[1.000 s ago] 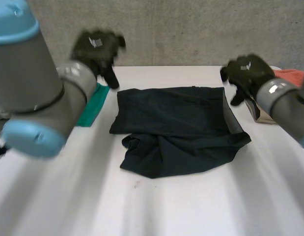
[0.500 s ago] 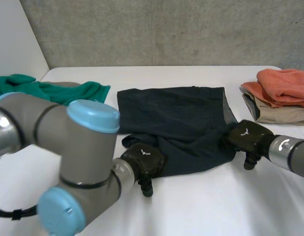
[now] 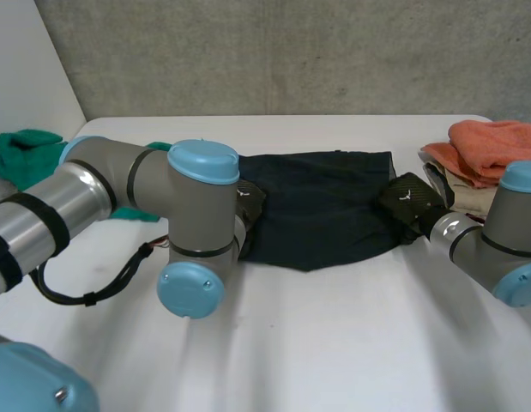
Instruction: Fold the laundry.
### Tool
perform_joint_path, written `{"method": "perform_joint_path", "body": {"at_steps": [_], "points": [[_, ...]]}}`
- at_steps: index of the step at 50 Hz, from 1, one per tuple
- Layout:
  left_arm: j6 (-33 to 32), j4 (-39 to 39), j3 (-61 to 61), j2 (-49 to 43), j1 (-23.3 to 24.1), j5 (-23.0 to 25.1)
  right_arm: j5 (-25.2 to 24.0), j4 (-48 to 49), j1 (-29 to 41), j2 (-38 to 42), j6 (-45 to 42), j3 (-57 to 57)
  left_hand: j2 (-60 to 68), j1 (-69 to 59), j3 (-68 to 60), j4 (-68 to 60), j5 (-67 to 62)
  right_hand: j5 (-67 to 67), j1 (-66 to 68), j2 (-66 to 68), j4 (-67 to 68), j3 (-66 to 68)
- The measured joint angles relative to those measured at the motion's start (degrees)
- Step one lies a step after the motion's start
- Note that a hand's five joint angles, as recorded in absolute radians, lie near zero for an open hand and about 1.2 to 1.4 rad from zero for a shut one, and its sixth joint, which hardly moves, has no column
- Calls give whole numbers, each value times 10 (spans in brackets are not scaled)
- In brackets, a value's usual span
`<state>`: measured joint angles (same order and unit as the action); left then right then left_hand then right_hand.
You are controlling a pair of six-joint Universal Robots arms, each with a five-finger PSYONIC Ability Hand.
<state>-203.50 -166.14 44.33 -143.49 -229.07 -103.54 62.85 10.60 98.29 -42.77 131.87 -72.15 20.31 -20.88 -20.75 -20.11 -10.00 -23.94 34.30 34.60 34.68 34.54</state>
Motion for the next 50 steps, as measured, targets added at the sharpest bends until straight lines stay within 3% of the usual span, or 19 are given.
{"method": "perform_joint_path", "body": {"at_steps": [2,3,6,9,18,27,32,40,44,50], "points": [[-12,3,-16,-15,-3,-2,1,-1,0,8,4,9,45,-37,-33,-40,-43,-156,131,208,201,203],[-16,5,-21,-21,-4,-3,1,0,0,11,6,13,116,-128,-112,-120,-122,-209,167,271,264,267],[-25,9,-32,-32,-7,-4,2,-1,0,10,18,16,370,-381,-352,-361,-357,-297,200,312,332,329],[-27,11,-30,-28,-9,-5,4,-4,0,-8,38,12,473,-445,-463,-475,-459,-316,200,312,337,332],[6,13,35,109,-10,1,23,-77,0,-134,76,-9,481,-445,-471,-483,-460,-335,200,319,338,332],[22,24,77,391,-24,38,51,-213,-8,-326,102,59,482,-447,-472,-484,-469,-336,200,319,338,335],[6,52,53,456,-41,49,51,-239,-13,-364,144,110,482,-447,-472,-484,-469,-341,200,319,338,335],[0,144,29,425,-61,74,44,-278,6,-351,166,134,482,-447,-472,-484,-469,-343,200,319,338,335],[7,199,20,323,-75,99,49,-289,42,-293,161,115,483,-447,-474,-485,-477,-343,200,319,338,335],[12,190,-51,198,-91,101,90,-261,76,-205,162,126,483,-447,-474,-485,-477,-343,200,319,338,335]]}}
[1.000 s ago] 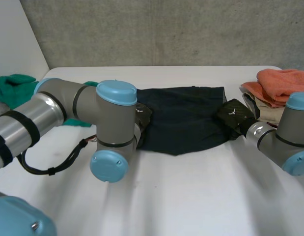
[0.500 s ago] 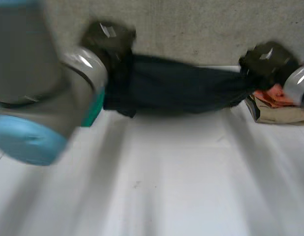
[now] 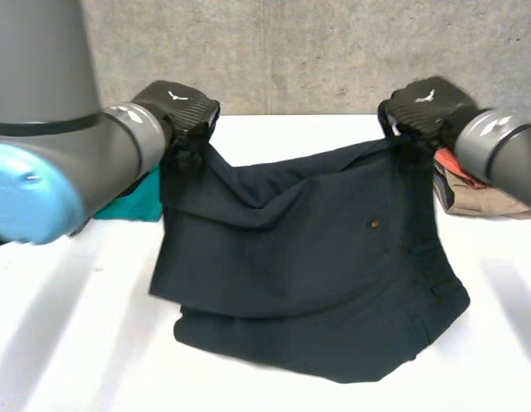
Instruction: Fold the laundry.
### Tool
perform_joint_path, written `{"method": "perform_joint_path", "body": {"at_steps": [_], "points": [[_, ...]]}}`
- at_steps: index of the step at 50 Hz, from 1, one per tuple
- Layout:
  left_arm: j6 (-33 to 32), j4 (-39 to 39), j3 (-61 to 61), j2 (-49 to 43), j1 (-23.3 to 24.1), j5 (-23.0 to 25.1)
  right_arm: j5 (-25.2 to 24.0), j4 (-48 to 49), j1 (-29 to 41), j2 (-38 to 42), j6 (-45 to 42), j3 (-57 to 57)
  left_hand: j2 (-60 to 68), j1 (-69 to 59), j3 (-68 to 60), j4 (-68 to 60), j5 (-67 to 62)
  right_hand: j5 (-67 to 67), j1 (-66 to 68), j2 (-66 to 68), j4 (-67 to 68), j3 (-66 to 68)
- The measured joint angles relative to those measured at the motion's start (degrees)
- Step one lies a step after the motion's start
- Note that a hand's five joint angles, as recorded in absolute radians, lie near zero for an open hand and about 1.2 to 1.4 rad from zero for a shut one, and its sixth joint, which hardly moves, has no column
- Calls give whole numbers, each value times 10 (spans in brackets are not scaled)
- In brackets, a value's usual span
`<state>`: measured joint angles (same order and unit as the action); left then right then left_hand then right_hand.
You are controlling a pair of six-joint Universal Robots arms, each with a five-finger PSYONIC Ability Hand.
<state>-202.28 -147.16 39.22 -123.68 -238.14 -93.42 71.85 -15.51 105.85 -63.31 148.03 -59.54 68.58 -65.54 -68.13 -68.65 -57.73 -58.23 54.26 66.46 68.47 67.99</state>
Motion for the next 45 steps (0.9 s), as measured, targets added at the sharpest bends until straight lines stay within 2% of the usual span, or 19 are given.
{"method": "perform_joint_path", "body": {"at_steps": [5,10,15,18,25,33,36,41,43,45], "points": [[9,-65,-114,-49,-11,-7,73,81,22,60,13,66,0,0,0,0,0,0,0,1,0,0],[33,-178,-180,-26,-18,-15,122,179,28,63,38,120,0,0,0,0,0,0,0,7,0,0],[66,-314,-168,40,-21,-11,124,276,28,13,76,133,0,0,0,0,0,0,0,7,0,2],[78,-351,-138,68,-22,-2,111,304,27,-13,92,121,0,0,0,0,0,0,0,7,0,2],[87,-352,-2,83,-39,1,78,313,33,-29,105,40,0,0,0,0,0,0,0,7,0,2],[80,-351,177,53,-47,-11,47,312,35,8,88,-88,1,0,0,0,0,0,0,7,0,5],[69,-351,247,27,-41,-14,36,304,35,36,65,-141,1,0,-1,0,0,0,0,7,0,5],[51,-351,298,3,-34,-15,28,285,32,68,24,-195,1,0,-1,0,0,0,0,7,1,5],[30,-351,328,-15,-29,-15,26,268,28,88,-15,-227,-1,1,1,1,0,0,0,7,1,5],[18,-352,344,-16,-27,-13,27,261,22,92,-37,-244,-71,65,68,71,65,0,0,8,1,5]]}}
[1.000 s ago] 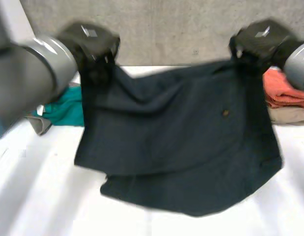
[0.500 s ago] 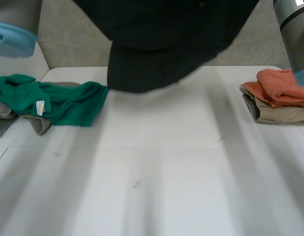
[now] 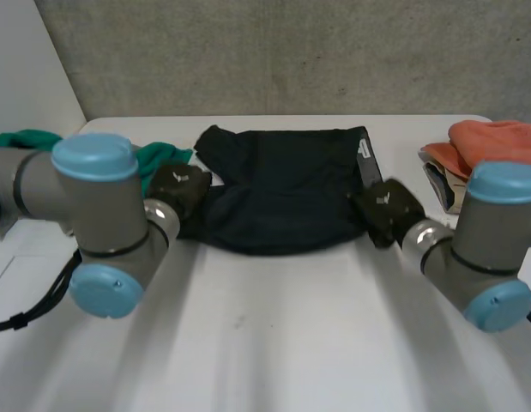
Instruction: Fold the laundry.
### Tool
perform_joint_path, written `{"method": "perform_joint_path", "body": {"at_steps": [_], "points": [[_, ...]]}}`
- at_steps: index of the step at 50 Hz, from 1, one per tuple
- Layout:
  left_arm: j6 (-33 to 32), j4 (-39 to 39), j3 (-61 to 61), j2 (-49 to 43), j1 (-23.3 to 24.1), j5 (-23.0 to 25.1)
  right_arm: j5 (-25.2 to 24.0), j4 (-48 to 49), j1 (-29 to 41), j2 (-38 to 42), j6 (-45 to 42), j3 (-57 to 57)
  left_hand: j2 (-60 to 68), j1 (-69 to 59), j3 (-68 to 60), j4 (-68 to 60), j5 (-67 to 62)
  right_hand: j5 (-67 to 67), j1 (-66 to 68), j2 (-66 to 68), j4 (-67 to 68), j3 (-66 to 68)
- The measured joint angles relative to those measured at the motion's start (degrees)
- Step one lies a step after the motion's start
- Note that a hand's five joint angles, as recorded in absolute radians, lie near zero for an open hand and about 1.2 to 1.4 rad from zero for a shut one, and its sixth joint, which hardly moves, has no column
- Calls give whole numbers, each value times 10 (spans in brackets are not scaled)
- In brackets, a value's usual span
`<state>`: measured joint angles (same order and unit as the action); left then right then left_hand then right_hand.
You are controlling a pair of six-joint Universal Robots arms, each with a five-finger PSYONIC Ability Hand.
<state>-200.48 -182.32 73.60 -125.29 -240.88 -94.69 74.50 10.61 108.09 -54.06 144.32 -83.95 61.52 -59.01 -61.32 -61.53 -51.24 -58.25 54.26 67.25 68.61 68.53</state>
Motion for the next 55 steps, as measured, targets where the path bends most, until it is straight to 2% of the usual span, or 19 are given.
{"method": "perform_joint_path", "body": {"at_steps": [1,2,3,7,13,18,19,21,25,27,30,34,44,49,55], "points": [[-5,-1,7,2,1,2,0,-2,-3,0,-8,-7,-94,95,91,93,91,0,0,0,0,0],[-8,-1,12,4,2,3,0,-3,-5,0,-12,-11,-94,95,91,93,91,0,0,0,0,0],[-12,-2,19,8,3,5,1,-4,-8,-3,-18,-19,-214,210,210,209,206,0,0,0,0,0],[-21,-10,46,34,5,7,0,-4,-17,-21,-17,-37,-272,253,270,275,274,0,0,0,0,0],[-28,-20,90,75,5,-3,-2,-2,-27,-40,6,-47,-273,252,270,276,275,0,0,0,0,0],[-44,-12,149,116,9,-10,-2,-3,-35,-41,16,-46,-171,132,169,170,169,0,0,0,0,0],[-47,-8,159,121,10,-10,-2,-3,-35,-41,16,-45,-74,30,73,74,74,0,0,0,0,0],[-53,3,179,132,15,-8,0,-3,-36,-37,15,-42,-24,-14,24,24,24,0,0,0,0,0],[-55,25,197,138,23,0,1,-4,-33,-30,11,-38,-30,5,26,27,25,0,0,0,0,0],[-54,36,196,134,25,4,2,-5,-31,-27,8,-37,-103,86,94,96,93,0,0,0,0,0],[-52,47,181,115,24,8,3,-5,-25,-25,2,-38,-206,196,203,205,201,0,0,0,0,0],[-49,52,145,80,19,6,5,-5,-20,-24,-4,-40,-273,250,273,275,273,0,0,0,0,0],[-56,53,38,-9,17,-16,6,-5,-17,-28,-8,-46,-294,273,293,299,298,0,0,0,0,0],[-72,67,-37,-66,25,-41,6,-5,-20,-31,-9,-46,-249,217,249,247,246,0,0,0,0,0],[-94,64,-86,-102,30,-55,6,-5,-25,-32,-9,-44,-60,31,60,61,62,0,0,0,0,0]]}}
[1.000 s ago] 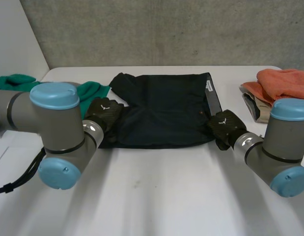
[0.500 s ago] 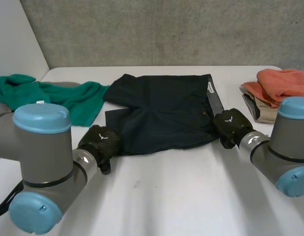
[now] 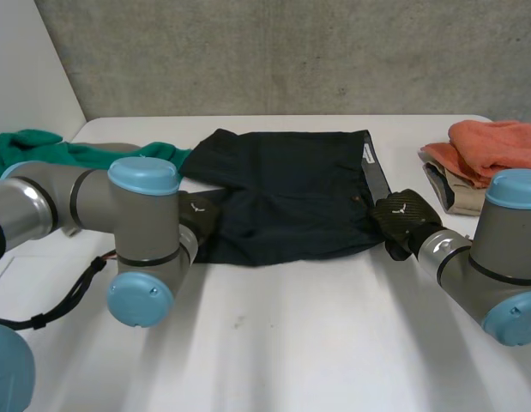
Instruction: Fold the laundry.
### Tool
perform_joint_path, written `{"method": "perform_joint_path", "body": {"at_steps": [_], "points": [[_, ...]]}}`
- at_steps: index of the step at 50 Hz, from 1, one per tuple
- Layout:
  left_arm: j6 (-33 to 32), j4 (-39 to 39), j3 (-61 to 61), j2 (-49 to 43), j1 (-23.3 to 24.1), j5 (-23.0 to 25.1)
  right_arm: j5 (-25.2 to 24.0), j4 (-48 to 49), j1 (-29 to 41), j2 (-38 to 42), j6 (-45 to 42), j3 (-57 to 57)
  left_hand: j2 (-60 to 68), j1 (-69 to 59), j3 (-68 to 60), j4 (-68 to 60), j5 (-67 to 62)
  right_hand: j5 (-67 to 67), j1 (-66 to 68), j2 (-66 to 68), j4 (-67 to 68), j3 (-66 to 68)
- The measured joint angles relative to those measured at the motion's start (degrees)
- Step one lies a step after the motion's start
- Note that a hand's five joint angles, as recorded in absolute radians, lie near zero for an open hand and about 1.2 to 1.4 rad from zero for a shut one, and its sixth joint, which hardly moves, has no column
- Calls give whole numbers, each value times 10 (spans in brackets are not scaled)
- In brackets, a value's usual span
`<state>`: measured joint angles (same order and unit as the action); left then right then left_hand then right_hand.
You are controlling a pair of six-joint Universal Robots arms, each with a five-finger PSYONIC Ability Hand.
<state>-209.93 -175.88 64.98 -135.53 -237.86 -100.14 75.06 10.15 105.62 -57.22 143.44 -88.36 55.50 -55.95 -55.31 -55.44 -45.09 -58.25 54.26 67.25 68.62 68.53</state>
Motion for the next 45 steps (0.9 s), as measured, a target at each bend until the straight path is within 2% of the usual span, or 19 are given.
{"method": "perform_joint_path", "body": {"at_steps": [3,5,10,15,21,24,29,34,38,45], "points": [[-10,-11,-8,-8,0,-1,0,0,-1,0,0,1,92,-83,-90,-89,-88,0,0,0,0,0],[-18,-20,-10,-10,-1,-2,0,0,-2,0,0,2,124,-94,-121,-124,-115,0,0,0,0,0],[-30,-23,11,12,-3,0,1,-8,-2,-8,-4,2,129,-94,-127,-130,-115,0,0,0,0,0],[-24,9,72,86,-1,15,2,-50,-1,-38,-32,1,129,-94,-127,-130,-115,0,0,0,0,0],[-22,96,179,216,5,64,3,-176,-7,-89,-119,5,130,-94,-127,-130,-115,0,0,0,0,0],[-32,162,226,264,6,90,8,-275,-13,-111,-178,4,130,-94,-127,-130,-115,0,0,0,0,0],[-61,275,283,315,6,138,12,-415,-21,-148,-253,-14,130,-94,-127,-130,-115,0,0,0,0,0],[-85,345,311,353,6,181,-3,-487,-35,-189,-311,-47,130,-94,-127,-130,-115,0,0,0,0,0],[-90,334,297,367,5,184,-24,-492,-57,-204,-338,-64,130,-94,-127,-130,-115,0,0,0,0,0],[-86,236,210,323,3,127,-42,-430,-78,-170,-286,-27,130,-94,-127,-130,-115,-2,0,0,0,0]]}}
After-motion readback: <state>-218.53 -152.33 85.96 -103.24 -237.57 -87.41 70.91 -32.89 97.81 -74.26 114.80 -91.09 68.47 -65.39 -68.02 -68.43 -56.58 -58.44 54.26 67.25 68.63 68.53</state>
